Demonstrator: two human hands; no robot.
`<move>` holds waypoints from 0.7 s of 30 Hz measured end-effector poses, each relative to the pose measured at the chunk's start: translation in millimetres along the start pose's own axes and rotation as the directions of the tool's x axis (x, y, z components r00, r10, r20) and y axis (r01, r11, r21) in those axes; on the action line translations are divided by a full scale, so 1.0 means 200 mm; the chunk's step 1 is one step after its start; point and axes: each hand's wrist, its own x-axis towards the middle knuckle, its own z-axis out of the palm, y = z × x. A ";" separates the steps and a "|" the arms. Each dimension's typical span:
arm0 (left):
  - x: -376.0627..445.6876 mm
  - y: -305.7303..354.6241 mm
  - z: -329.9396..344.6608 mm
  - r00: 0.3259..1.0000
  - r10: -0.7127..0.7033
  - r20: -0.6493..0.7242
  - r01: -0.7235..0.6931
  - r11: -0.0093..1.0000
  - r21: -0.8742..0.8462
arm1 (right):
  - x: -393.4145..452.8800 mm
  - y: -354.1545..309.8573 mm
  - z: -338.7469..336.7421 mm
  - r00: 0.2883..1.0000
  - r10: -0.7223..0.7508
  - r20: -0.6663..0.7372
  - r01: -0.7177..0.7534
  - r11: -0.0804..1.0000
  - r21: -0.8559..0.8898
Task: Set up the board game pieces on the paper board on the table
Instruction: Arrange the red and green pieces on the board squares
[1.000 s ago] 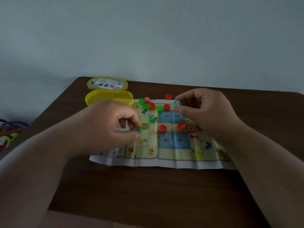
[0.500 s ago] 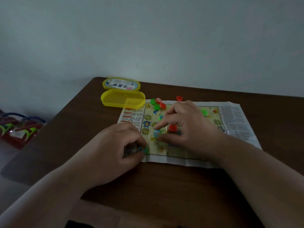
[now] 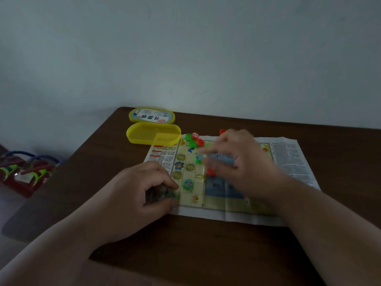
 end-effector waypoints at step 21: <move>0.78 0.04 0.01 0.992 -0.082 0.096 0.040 0.927 0.373 | -0.01 0.36 -0.27 0.898 0.424 0.116 -0.395 0.894 -0.211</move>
